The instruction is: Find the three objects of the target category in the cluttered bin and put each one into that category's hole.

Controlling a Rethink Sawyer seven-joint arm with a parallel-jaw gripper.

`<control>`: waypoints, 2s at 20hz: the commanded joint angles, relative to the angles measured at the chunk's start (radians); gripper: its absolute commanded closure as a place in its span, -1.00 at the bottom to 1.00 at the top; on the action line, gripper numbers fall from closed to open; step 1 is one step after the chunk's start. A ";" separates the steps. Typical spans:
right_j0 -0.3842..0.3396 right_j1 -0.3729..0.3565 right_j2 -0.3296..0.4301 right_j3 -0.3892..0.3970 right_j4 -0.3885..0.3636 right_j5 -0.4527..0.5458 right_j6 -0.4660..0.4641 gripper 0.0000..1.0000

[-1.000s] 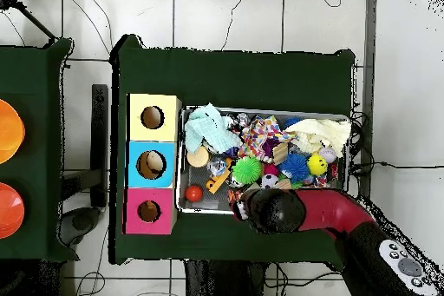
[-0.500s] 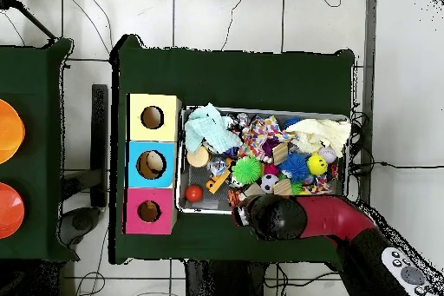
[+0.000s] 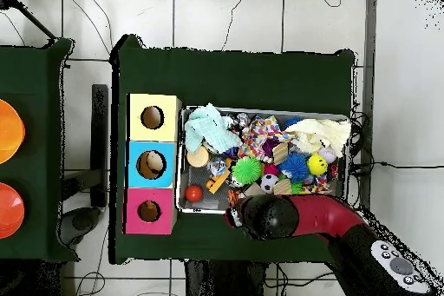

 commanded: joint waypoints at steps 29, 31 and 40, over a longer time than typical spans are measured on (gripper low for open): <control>-0.015 -0.019 -0.028 -0.022 -0.051 -0.075 0.047 -1.00; -0.023 -0.029 -0.031 -0.003 -0.053 -0.092 0.055 -1.00; -0.064 -0.061 -0.051 0.082 -0.067 -0.168 0.075 -1.00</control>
